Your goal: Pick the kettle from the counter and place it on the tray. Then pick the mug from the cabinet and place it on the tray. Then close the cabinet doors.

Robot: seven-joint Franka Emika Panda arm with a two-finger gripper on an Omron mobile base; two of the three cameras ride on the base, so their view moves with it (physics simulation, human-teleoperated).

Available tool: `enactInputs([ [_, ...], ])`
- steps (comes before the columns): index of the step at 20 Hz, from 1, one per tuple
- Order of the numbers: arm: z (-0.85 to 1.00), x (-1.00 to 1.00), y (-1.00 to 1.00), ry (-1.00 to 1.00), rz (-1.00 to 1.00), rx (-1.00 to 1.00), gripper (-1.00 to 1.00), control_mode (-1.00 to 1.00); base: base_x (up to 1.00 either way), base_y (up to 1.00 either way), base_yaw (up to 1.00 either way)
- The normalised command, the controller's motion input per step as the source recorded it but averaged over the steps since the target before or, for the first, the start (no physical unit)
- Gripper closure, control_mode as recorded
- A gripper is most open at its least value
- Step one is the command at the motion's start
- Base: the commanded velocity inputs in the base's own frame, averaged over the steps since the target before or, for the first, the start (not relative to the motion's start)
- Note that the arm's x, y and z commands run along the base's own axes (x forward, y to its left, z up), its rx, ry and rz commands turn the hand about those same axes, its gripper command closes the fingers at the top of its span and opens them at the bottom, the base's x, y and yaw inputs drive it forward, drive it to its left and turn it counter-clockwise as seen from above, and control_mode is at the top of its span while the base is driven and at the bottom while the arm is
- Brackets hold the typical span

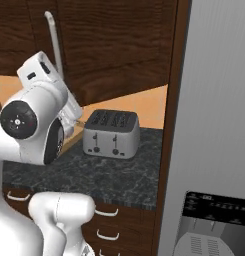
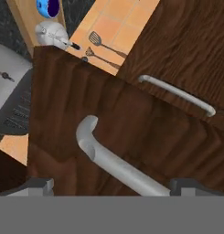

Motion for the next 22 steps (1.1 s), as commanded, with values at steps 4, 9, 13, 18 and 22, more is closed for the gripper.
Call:
enactInputs([
  [4, -0.27, 1.00, 0.37, 0.00, 0.20, 0.00, -1.00, -1.00, 0.00, 0.00, 0.00],
  [9, -0.26, 1.00, 0.34, 0.00, 0.15, 0.00, -1.00, -1.00, 0.00, 0.00, 0.00],
  [13, -0.16, 0.99, 0.26, 0.13, 0.00, -0.05, -1.00, -1.00, 0.00, 0.00, 0.00],
  [18, -0.17, 0.98, 0.26, 0.15, -0.05, -0.13, -1.00, -1.00, 0.00, 0.00, 0.00],
  [22, -0.27, 0.99, 0.18, 0.18, -0.06, -0.11, -1.00, -1.00, 0.00, 0.00, 0.00],
])
